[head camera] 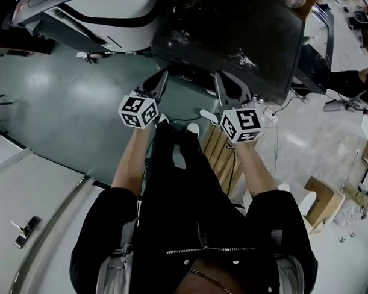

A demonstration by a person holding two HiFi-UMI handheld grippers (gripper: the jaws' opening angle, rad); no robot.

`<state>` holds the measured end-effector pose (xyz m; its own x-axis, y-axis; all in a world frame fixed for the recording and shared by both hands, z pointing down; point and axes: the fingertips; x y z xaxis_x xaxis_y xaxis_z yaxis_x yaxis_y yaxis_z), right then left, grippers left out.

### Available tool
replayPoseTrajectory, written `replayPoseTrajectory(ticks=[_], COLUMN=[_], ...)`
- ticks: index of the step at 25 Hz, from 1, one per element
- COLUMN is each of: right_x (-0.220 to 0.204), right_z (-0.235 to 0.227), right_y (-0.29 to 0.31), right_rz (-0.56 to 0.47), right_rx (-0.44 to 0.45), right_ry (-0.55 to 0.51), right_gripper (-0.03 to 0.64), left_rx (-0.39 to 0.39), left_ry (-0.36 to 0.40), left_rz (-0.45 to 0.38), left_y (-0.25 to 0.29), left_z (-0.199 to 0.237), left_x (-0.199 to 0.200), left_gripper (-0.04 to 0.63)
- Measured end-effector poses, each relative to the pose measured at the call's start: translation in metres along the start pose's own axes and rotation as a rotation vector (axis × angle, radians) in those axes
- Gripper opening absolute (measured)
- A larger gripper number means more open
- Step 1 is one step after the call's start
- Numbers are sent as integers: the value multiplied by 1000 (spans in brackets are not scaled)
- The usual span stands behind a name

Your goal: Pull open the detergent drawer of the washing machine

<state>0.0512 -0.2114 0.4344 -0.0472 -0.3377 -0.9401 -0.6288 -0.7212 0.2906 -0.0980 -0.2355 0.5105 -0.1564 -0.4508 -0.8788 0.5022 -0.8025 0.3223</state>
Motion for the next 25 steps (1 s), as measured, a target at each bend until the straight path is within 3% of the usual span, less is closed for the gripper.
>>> replayPoseTrajectory(ticks=[7, 12, 20, 23, 25], right_x=[-26, -35, -58, -64, -67], right_z=[-10, -6, -14, -21, -22], right_y=[7, 12, 20, 23, 25], right_rz=[34, 34, 35, 32, 32], right_rx=[-15, -9, 0, -9, -10], right_ry=[34, 45, 74, 88, 96], right_gripper=[6, 6, 6, 6, 6], left_rx=[-18, -34, -75, -105, -157], left_ry=[-97, -200, -535, -593, -653], left_rz=[49, 40, -41, -36, -34], left_y=[28, 38, 56, 67, 72], left_z=[11, 20, 51, 53, 46], left_x=[-30, -41, -62, -73, -77], left_gripper=[20, 21, 21, 25, 115])
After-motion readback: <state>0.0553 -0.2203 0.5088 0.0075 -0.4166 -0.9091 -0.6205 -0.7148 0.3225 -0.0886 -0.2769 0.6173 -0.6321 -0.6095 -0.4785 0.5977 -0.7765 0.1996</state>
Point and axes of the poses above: the fingertips, and each gripper's own axes: y forward along the fingers, z to its left, x out of its top, and after that the axes turned 12 degrees about x, right-handed
